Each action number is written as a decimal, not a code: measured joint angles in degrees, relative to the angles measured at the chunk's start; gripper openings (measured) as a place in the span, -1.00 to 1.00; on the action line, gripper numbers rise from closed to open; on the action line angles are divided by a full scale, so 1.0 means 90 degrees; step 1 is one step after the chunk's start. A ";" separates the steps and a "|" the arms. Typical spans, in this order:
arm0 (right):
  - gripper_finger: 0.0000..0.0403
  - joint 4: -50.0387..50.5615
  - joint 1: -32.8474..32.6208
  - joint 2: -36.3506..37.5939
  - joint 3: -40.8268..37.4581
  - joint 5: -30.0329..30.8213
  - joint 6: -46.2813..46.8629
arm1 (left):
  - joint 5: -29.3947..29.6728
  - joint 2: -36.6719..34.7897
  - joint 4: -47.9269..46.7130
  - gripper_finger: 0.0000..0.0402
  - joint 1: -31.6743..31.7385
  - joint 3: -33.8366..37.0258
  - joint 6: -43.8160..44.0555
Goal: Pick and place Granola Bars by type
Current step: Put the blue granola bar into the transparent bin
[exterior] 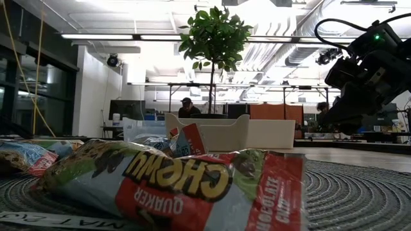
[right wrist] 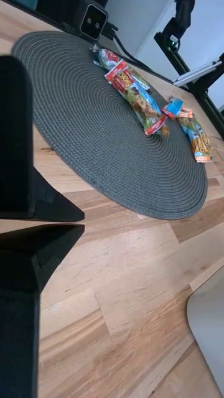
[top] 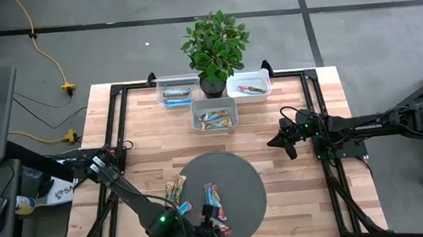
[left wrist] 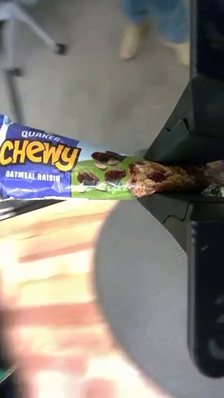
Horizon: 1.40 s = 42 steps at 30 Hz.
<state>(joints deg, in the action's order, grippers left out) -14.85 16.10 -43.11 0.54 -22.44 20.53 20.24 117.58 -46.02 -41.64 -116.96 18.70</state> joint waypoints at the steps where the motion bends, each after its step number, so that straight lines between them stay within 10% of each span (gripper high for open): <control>1: -1.00 0.0000 -0.0002 0.0002 0.0000 0.0000 0.0000 | 0.0055 0.0000 0.0004 -0.73 0.0042 -0.0202 -0.0077; 10: -1.00 0.0000 -0.0002 0.0000 -0.0002 0.0000 0.0000 | 0.0161 -0.0016 0.0268 -0.72 0.0465 -0.2011 -0.0919; 32: -1.00 0.0000 -0.0001 0.0000 -0.0001 0.0000 0.0000 | 0.0445 -0.0631 0.2932 -0.72 0.1418 -0.1940 -0.1329; 42: -1.00 0.0000 -0.0001 0.0000 0.0000 0.0000 0.0000 | 0.3364 -0.1166 0.2907 -0.72 0.1471 -0.1971 -0.2967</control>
<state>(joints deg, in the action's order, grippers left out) -14.85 16.09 -43.11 0.54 -22.44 20.53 50.52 107.08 -19.86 -28.40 -134.69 -8.01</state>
